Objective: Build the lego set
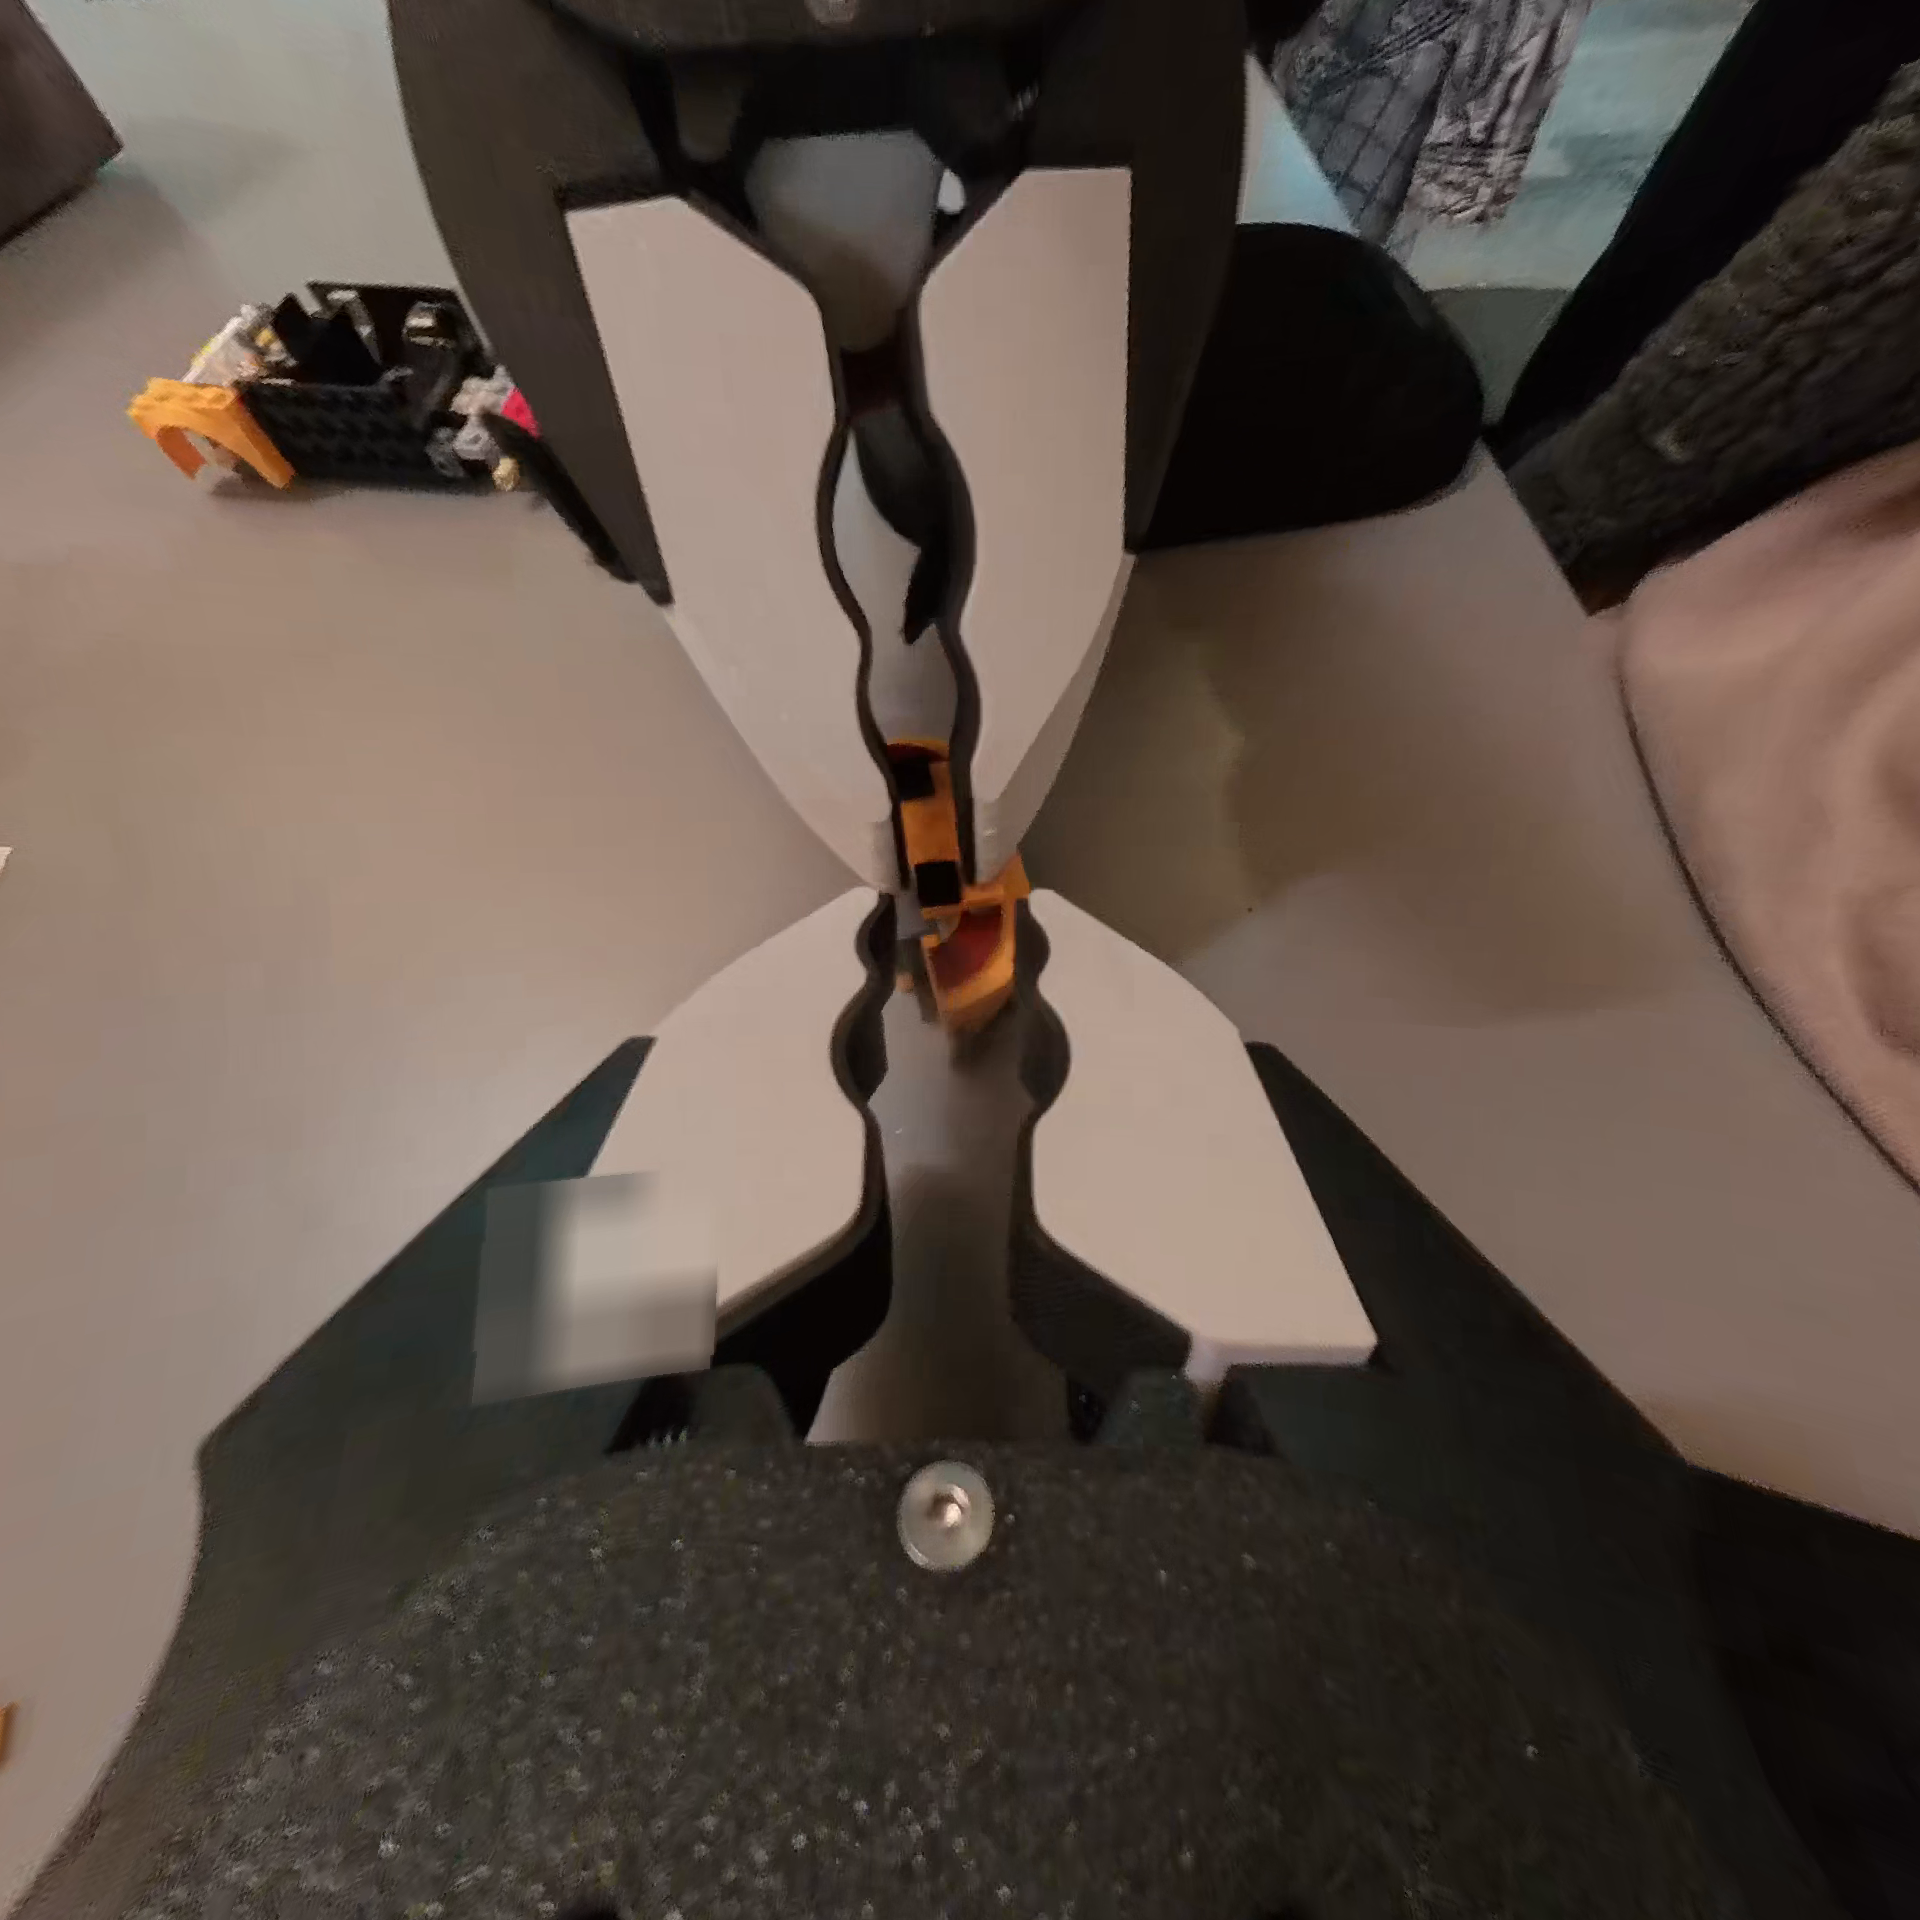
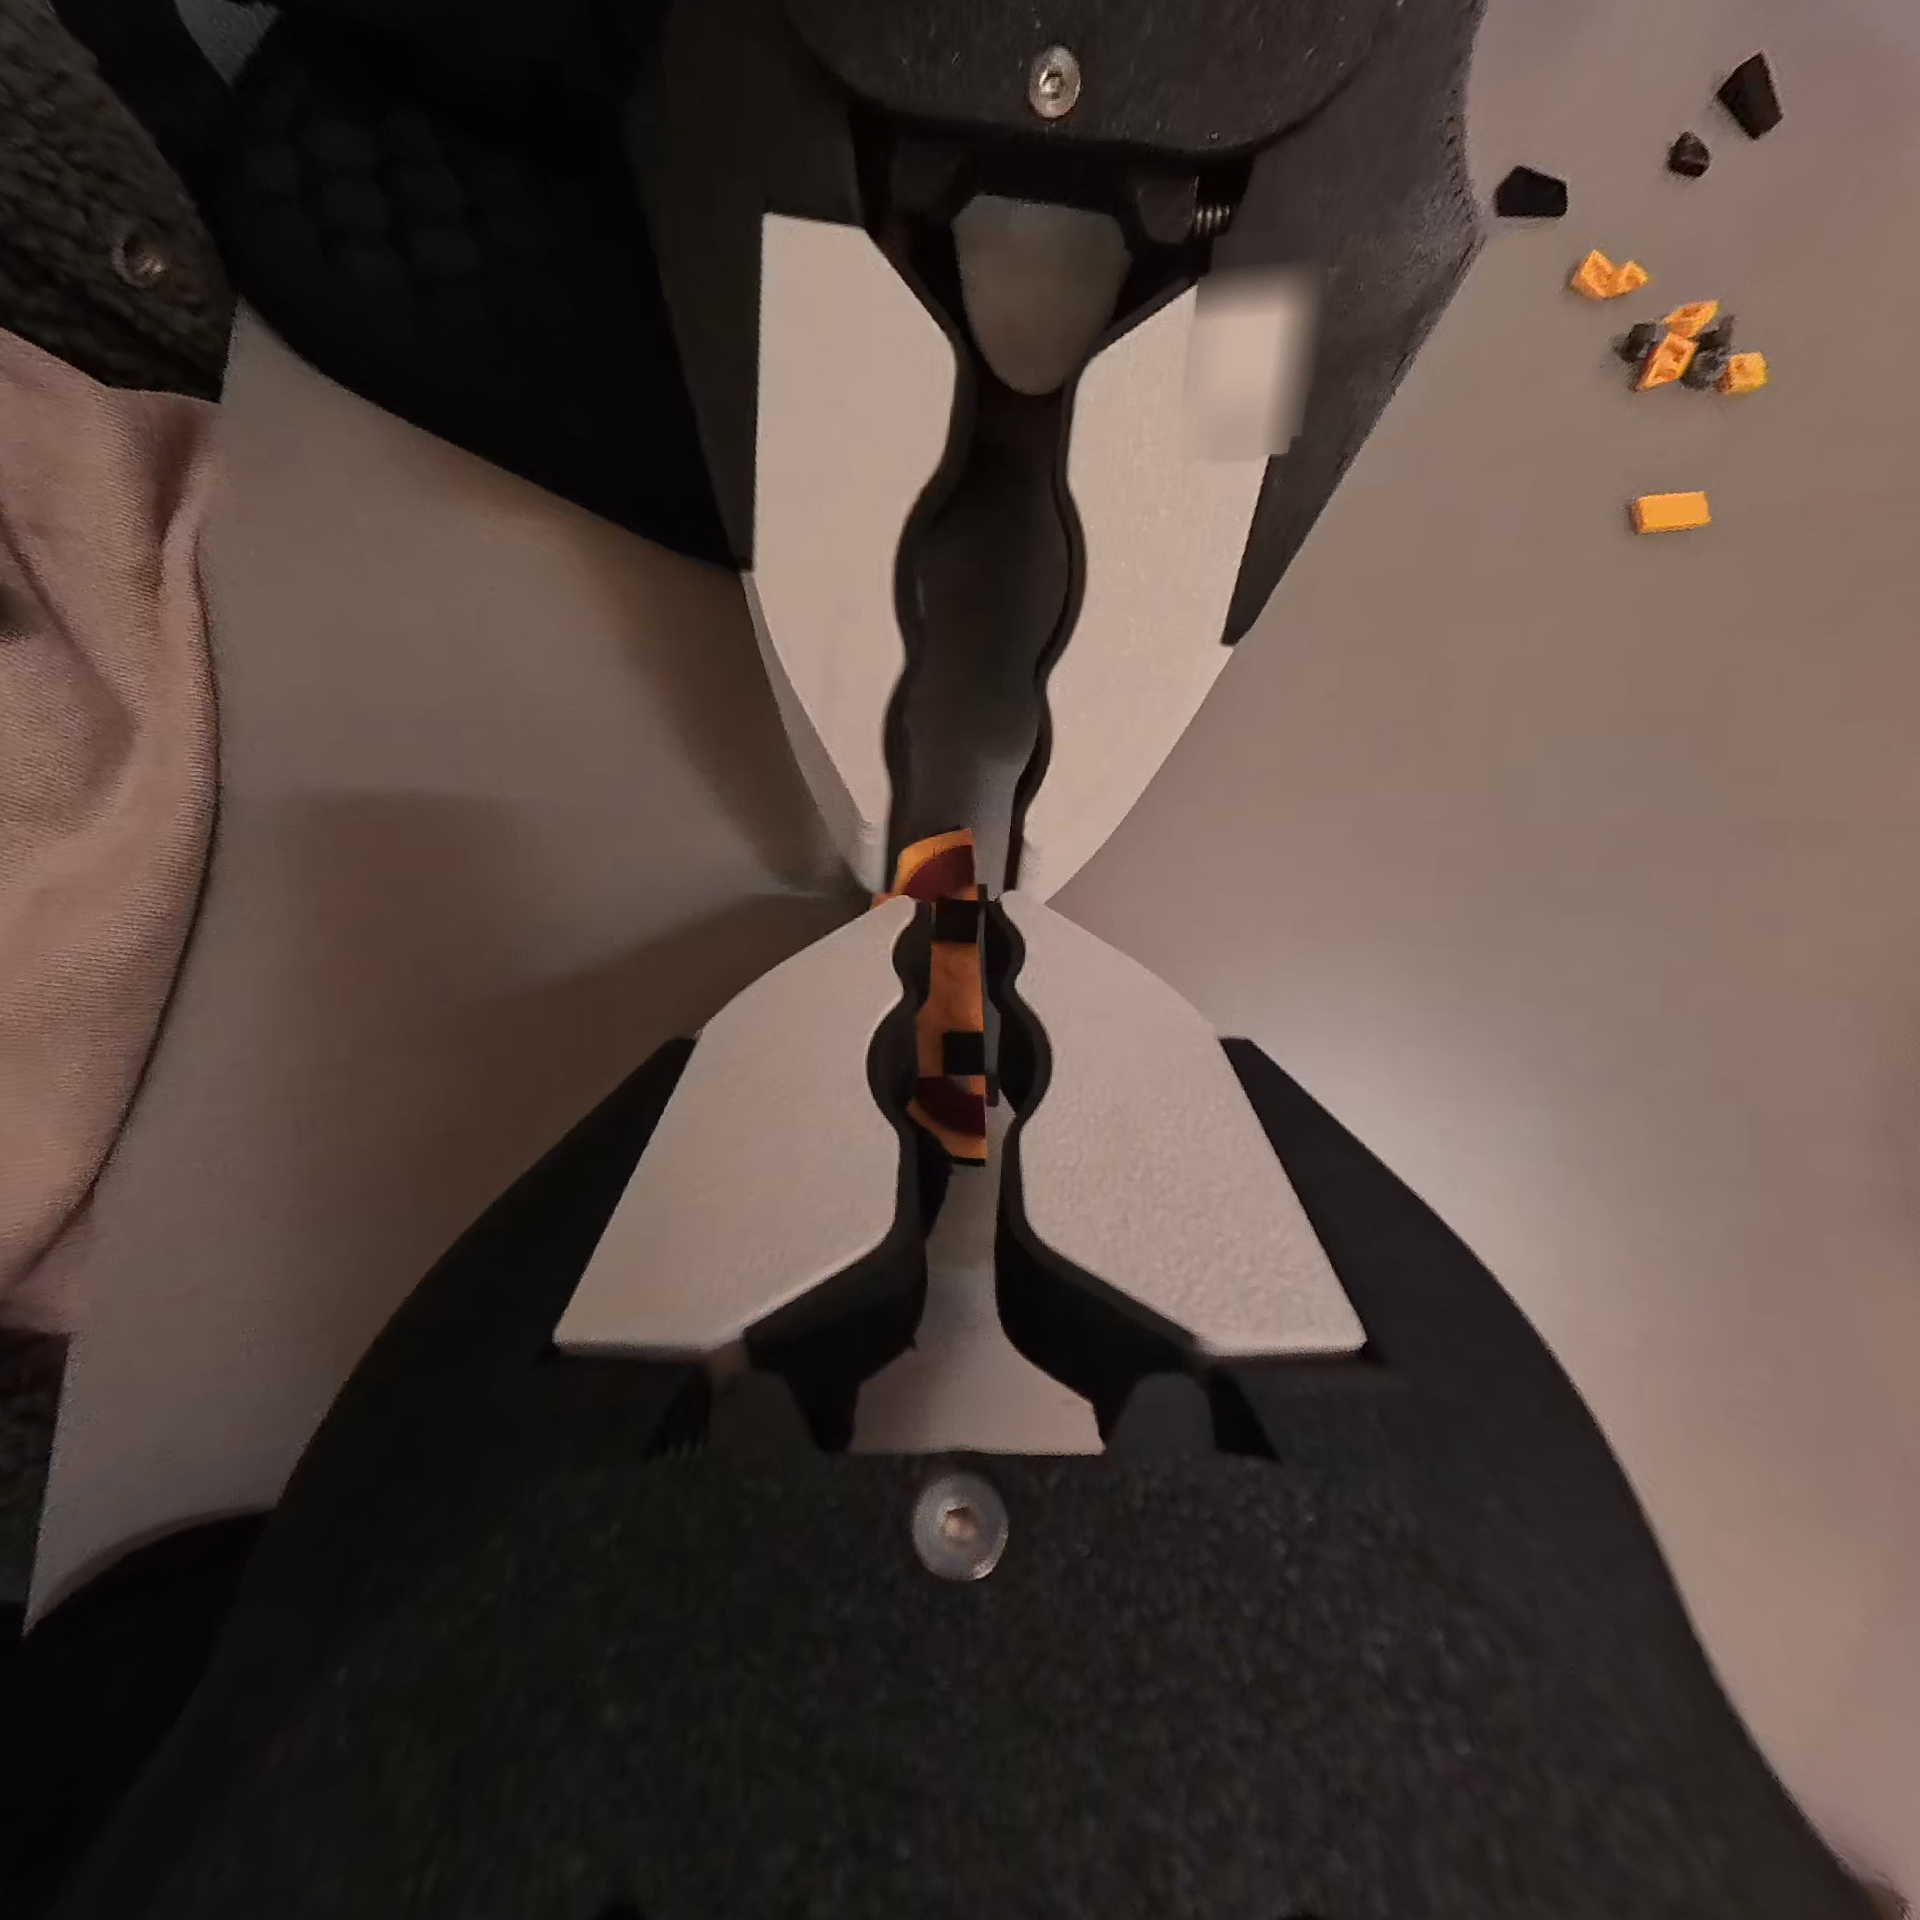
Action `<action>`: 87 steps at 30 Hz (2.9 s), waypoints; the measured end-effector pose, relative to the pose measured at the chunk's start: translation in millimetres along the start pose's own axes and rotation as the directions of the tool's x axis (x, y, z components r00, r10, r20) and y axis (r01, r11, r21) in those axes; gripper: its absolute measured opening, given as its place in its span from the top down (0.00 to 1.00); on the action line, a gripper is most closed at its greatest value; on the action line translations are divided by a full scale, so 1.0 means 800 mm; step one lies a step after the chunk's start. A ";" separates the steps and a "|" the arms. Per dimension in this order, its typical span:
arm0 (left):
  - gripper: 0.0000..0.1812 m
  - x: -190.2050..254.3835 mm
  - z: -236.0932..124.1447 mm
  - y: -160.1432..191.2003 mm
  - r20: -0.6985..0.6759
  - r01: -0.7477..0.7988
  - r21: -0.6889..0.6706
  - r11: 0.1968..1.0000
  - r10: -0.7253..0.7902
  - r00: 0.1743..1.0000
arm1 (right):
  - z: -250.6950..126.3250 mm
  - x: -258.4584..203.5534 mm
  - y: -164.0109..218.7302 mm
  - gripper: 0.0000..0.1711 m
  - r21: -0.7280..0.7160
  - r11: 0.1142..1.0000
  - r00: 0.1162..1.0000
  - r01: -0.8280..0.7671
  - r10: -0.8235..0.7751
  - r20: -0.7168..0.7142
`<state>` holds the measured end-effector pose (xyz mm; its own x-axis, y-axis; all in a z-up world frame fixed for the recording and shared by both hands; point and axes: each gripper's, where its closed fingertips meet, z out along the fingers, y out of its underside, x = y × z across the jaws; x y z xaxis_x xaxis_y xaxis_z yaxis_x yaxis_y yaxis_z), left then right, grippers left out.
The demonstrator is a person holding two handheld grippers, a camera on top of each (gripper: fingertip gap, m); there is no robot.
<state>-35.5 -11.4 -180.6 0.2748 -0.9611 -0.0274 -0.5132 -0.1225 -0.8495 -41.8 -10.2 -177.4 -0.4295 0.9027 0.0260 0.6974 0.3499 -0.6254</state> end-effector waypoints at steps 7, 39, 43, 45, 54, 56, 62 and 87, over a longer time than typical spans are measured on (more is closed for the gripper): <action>0.90 -0.004 0.007 0.003 0.057 0.036 -0.065 0.997 -0.032 0.998 | -0.001 0.001 0.002 0.95 -0.022 1.000 0.999 -0.019 0.020 0.034; 0.89 -0.003 0.011 0.004 0.052 0.163 -0.098 0.982 -0.159 0.986 | 0.000 0.000 0.004 0.96 -0.037 0.980 0.948 0.198 -0.182 0.260; 0.89 -0.004 0.011 0.004 0.049 0.165 -0.096 0.982 -0.161 0.986 | 0.000 0.000 0.004 0.97 -0.035 0.974 0.938 0.224 -0.206 0.280; 0.89 -0.004 0.010 0.004 0.048 0.166 -0.096 0.981 -0.162 0.986 | 0.000 0.000 0.004 0.97 -0.037 0.970 0.933 0.238 -0.218 0.286; 0.89 -0.003 0.010 0.004 0.044 0.168 -0.094 0.981 -0.164 0.985 | 0.000 0.000 0.004 0.97 -0.047 0.962 0.921 0.268 -0.241 0.306; 0.89 -0.003 0.010 0.004 0.044 0.168 -0.094 0.981 -0.165 0.985 | 0.000 0.001 0.004 0.97 -0.053 0.961 0.919 0.272 -0.243 0.309; 0.89 -0.003 0.010 0.004 0.045 0.168 -0.095 0.981 -0.164 0.985 | 0.001 0.001 0.004 0.97 -0.066 0.962 0.924 0.266 -0.235 0.301; 0.83 -0.008 0.020 0.021 0.090 0.039 -0.183 0.982 -0.022 0.996 | -0.006 0.005 0.054 0.78 0.102 0.995 0.999 -0.001 0.004 -0.032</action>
<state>-32.4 -3.4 -203.2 0.3581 -0.9320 -0.0556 -0.6423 -0.2027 -0.7392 -11.2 9.7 -200.7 -0.4081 0.9116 0.0486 0.6354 0.3218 -0.7019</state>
